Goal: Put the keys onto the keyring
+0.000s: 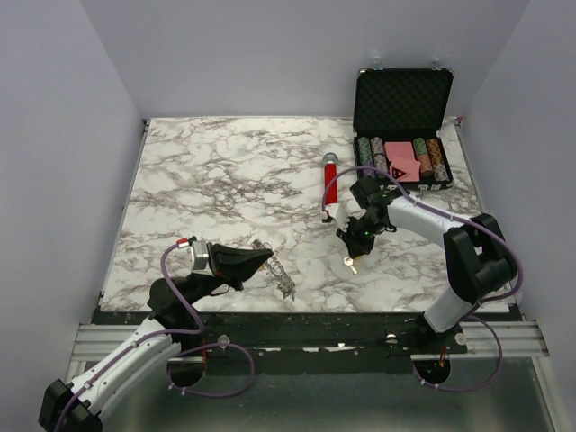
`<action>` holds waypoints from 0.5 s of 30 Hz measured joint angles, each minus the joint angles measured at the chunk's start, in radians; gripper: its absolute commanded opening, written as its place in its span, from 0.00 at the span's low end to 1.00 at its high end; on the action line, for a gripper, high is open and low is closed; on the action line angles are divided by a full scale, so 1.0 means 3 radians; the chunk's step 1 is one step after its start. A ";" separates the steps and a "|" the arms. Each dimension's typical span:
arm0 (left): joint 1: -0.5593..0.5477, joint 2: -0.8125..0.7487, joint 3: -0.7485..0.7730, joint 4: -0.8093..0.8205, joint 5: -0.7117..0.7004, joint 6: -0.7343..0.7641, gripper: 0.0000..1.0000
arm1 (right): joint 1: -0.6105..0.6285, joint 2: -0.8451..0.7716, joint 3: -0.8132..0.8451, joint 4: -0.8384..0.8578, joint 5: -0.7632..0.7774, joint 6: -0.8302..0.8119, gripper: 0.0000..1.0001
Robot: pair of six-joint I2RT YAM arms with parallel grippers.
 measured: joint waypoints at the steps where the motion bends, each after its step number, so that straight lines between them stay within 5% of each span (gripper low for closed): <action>1: 0.0000 0.0000 0.0000 0.0000 0.0000 0.0000 0.00 | 0.0000 0.0000 0.0000 0.0028 -0.0020 0.0013 0.00; 15: -0.0019 0.0000 0.0000 0.0000 0.0000 0.0000 0.00 | 0.0000 0.0009 -0.0001 0.0295 -0.0095 0.0125 0.06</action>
